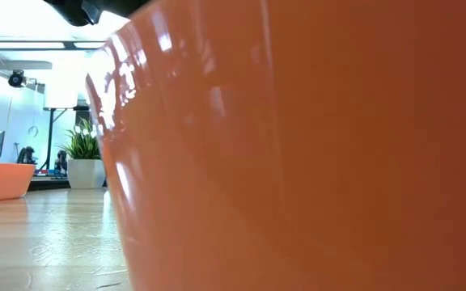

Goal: Pick & Place Mini bowls
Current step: Put the middle blue bowl on the shelf

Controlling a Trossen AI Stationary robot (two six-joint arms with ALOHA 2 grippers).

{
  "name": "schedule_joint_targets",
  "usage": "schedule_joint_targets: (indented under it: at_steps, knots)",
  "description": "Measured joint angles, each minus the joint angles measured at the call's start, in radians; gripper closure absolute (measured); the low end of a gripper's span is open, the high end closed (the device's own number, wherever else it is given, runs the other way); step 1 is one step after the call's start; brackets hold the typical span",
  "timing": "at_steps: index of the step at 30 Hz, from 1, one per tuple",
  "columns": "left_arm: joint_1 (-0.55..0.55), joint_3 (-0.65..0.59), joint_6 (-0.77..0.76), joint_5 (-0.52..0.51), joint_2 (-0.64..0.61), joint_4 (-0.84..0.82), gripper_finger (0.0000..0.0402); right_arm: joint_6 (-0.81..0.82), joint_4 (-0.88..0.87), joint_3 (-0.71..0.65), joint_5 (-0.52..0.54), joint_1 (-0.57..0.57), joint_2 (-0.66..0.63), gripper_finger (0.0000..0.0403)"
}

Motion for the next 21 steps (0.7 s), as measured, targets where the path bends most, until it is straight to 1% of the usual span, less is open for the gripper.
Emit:
schedule_joint_targets:
  at_steps: [3,7,12,15,21]
  knots:
    - [0.0,0.0,0.001,-0.02,0.0,0.0,0.0369,-0.009,0.001,0.0,0.0,0.0,0.0,0.0395]
    - [0.002,0.0,-0.001,-0.083,0.0,-0.006,0.0369,-0.022,0.004,0.001,0.007,0.0,-0.002,0.0395]
    - [0.0,0.0,-0.003,-0.09,-0.004,-0.005,0.0369,-0.062,-0.003,0.002,0.099,-0.003,-0.003,0.0395]
    - [0.0,0.0,0.001,-0.095,-0.007,-0.005,0.0369,-0.067,-0.005,0.002,0.104,-0.021,-0.005,0.0395]
    - [-0.004,-0.001,0.001,-0.096,-0.014,-0.005,0.0369,-0.039,-0.142,0.072,0.102,-0.105,-0.005,0.0395]
